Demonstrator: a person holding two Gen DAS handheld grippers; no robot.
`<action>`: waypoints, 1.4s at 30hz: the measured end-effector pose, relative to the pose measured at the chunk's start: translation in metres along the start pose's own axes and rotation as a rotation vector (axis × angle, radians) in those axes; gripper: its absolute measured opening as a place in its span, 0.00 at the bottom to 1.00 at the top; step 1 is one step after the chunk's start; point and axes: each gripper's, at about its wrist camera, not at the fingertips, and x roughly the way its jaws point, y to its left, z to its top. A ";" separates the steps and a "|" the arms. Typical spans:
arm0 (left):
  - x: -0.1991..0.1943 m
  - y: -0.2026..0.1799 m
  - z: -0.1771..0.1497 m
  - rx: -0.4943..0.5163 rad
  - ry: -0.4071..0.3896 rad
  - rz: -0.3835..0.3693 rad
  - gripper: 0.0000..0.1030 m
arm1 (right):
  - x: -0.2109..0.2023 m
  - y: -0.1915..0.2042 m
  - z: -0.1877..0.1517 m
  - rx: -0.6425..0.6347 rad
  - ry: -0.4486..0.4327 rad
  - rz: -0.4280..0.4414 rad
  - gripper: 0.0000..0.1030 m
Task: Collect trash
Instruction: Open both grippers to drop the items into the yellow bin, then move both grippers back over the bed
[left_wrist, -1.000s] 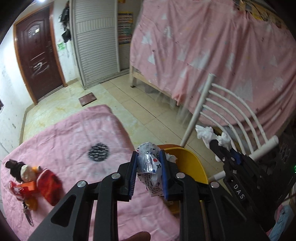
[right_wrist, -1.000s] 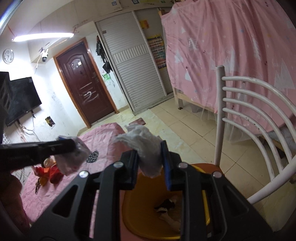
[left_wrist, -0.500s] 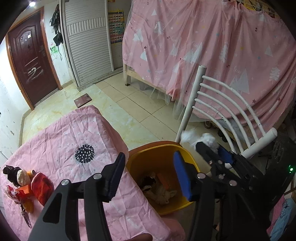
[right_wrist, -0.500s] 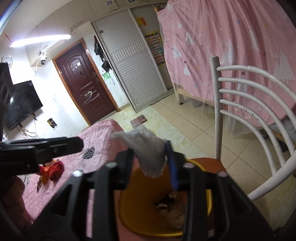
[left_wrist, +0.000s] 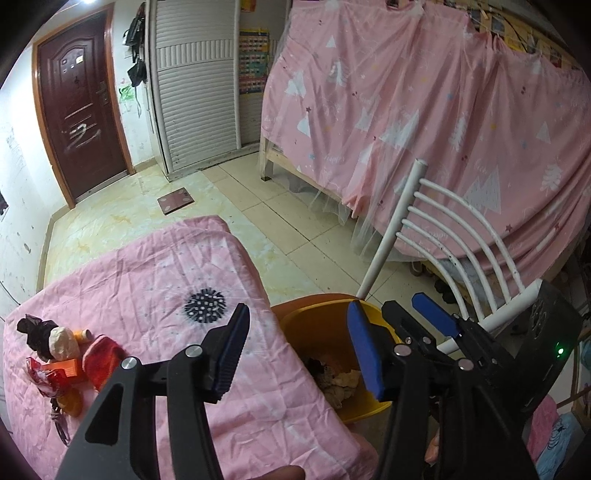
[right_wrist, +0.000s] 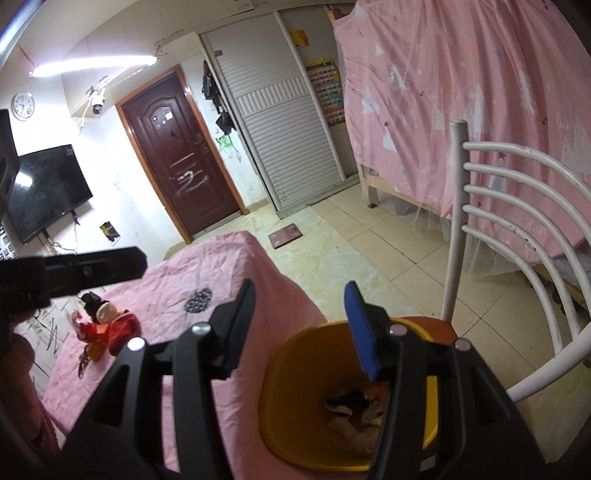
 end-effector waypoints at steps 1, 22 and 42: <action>-0.003 0.005 0.000 -0.005 -0.007 -0.001 0.47 | 0.001 0.004 0.001 -0.006 0.001 0.001 0.50; -0.050 0.173 -0.016 -0.202 -0.084 0.186 0.48 | 0.051 0.140 -0.001 -0.223 0.110 0.123 0.65; -0.045 0.328 -0.046 -0.412 -0.036 0.335 0.71 | 0.106 0.247 -0.044 -0.393 0.278 0.201 0.77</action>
